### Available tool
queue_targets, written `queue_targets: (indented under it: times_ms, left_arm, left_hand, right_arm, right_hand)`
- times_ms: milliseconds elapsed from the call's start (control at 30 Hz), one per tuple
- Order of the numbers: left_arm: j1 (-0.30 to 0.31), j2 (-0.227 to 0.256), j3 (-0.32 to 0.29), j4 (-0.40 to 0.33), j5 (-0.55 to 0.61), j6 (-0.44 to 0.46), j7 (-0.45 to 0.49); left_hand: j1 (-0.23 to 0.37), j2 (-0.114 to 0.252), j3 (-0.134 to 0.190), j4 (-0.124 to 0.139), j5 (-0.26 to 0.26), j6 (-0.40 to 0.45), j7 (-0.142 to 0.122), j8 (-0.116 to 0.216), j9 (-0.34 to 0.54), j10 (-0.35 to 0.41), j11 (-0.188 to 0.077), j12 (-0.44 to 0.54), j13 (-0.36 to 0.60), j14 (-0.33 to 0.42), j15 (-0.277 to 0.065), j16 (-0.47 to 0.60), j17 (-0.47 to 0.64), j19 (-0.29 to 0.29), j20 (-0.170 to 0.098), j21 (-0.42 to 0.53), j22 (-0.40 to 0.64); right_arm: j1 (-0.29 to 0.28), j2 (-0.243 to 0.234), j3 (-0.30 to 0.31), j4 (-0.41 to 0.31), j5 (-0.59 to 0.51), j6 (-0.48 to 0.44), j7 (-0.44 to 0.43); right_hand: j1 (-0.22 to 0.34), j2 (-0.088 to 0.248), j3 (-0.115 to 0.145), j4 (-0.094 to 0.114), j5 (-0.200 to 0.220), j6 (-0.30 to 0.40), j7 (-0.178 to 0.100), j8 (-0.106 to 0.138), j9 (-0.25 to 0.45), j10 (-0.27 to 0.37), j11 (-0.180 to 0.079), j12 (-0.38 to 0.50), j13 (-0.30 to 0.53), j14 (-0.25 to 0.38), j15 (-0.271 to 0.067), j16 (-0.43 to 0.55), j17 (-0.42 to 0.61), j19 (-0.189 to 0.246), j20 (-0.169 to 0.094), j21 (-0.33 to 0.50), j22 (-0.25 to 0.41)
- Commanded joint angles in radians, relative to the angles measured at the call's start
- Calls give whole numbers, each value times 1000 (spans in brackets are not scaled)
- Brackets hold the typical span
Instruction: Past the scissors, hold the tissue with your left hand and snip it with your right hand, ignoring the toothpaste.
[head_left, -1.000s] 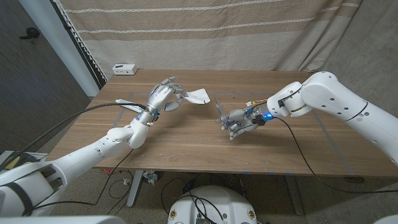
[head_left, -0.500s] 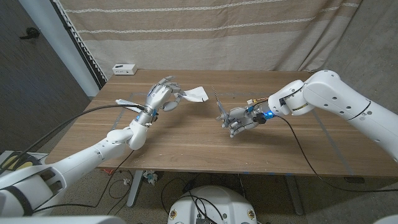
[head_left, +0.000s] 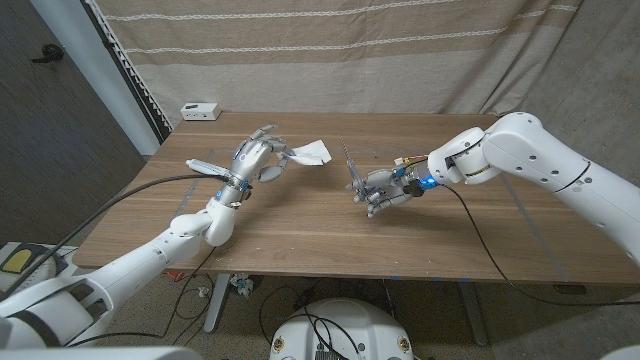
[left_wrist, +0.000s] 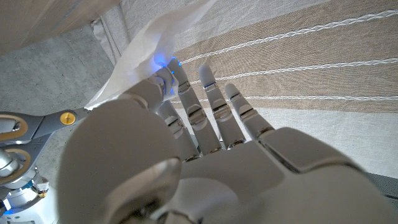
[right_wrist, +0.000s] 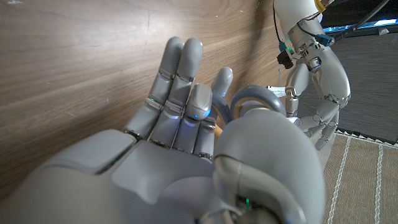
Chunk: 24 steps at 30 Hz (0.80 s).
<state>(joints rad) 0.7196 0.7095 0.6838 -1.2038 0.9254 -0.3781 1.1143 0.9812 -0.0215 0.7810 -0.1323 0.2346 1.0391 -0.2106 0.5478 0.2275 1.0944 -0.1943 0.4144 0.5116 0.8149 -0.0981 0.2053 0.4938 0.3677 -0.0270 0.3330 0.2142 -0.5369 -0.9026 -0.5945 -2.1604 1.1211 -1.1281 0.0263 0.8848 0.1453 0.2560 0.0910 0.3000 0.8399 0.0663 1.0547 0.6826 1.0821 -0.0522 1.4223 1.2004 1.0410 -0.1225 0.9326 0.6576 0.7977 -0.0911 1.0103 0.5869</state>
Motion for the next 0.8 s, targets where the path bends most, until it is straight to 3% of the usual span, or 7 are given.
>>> queue_targets:
  times_ms: [33,367,800]
  left_arm:
    - [26,-9,-44,-7,10,3,3]
    - [20,44,14,-40,-31,42,3]
    - [45,57,-5,-57,-45,64,3]
  left_hand:
    - [7,0,7,-1,5,6,-1,3,2,23,-16,2,3,-4,-136,-1,4,-2,-2,4,2]
    - [7,0,8,-1,4,8,-1,3,1,26,-16,3,4,-4,-135,-1,5,-2,-3,5,2]
    - [8,-1,6,-2,1,8,0,3,0,28,-16,3,4,-3,-136,0,7,-2,-3,5,2]
  right_arm:
    - [27,2,-18,24,-41,10,34]
    - [26,15,-19,42,-49,3,31]
    - [89,44,-71,83,-108,5,91]
  right_hand:
    - [46,46,196,-123,10,85,79,1,12,-5,-4,-10,-4,18,-97,6,-4,-10,-44,16,-5]
    - [45,47,192,-121,14,84,77,-1,20,-6,-6,-11,4,17,-97,10,-16,-20,-46,43,-22]
    - [44,48,190,-116,18,79,74,-12,21,1,-1,-36,-17,8,-98,15,-29,-39,-46,83,-52]
